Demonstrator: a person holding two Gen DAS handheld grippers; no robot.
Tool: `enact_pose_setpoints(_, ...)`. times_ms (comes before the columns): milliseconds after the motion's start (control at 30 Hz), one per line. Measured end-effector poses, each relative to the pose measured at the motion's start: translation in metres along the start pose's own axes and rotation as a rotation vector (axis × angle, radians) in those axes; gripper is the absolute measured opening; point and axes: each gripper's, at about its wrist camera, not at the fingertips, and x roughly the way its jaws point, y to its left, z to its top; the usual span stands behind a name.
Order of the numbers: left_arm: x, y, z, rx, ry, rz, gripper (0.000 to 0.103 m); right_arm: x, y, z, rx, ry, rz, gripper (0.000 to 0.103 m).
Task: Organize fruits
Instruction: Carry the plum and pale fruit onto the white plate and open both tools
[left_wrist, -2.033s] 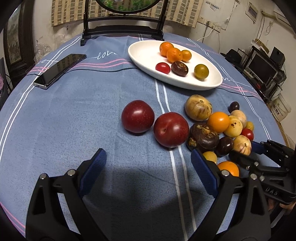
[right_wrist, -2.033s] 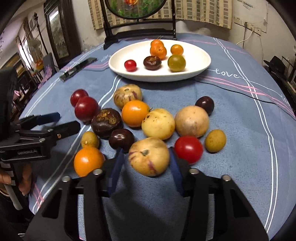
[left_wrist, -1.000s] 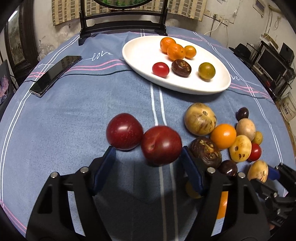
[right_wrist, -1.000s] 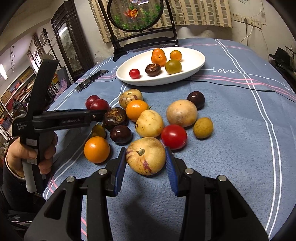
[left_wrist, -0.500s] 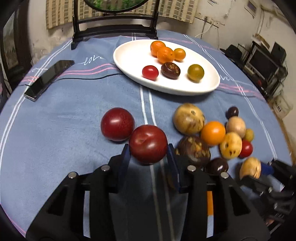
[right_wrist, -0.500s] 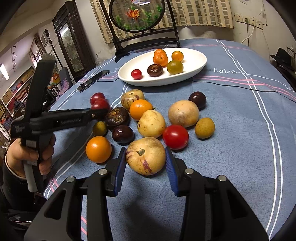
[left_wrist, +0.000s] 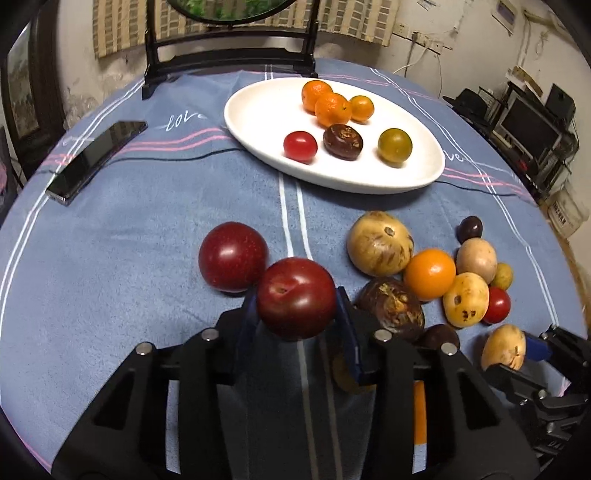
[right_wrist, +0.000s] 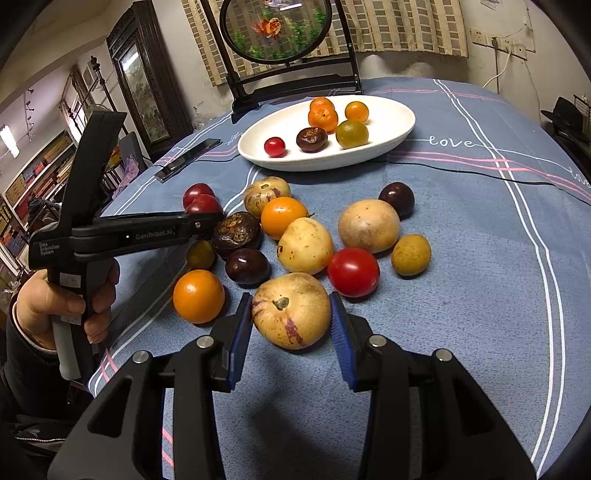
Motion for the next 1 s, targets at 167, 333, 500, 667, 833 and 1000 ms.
enact_pose_setpoints(167, -0.008, 0.003, -0.005, 0.002, 0.001, -0.024, 0.041, -0.001, -0.001, 0.000, 0.003, -0.004, -0.004, 0.041)
enact_pose_setpoints(333, -0.029, 0.006, -0.004, 0.014, -0.032, -0.028, 0.041, -0.005, 0.000, 0.001, -0.002, -0.006, -0.009, 0.041)
enact_pose_setpoints(500, -0.048, 0.003, 0.002, 0.037, -0.077, -0.028, 0.041, -0.015, 0.001, 0.007, -0.011, -0.028, -0.009, 0.041)
enact_pose_setpoints(667, -0.058, -0.005, 0.013, 0.073, -0.102, -0.046, 0.041, -0.038, 0.004, 0.028, -0.049, -0.098, -0.026, 0.041)
enact_pose_setpoints(833, -0.063, -0.012, 0.031, 0.098, -0.132, -0.052, 0.041, -0.046, 0.003, 0.056, -0.061, -0.141, -0.054, 0.042)
enact_pose_setpoints(1000, -0.058, -0.013, 0.050, 0.099, -0.143, -0.051, 0.041, -0.036, 0.001, 0.082, -0.061, -0.158, -0.068, 0.042)
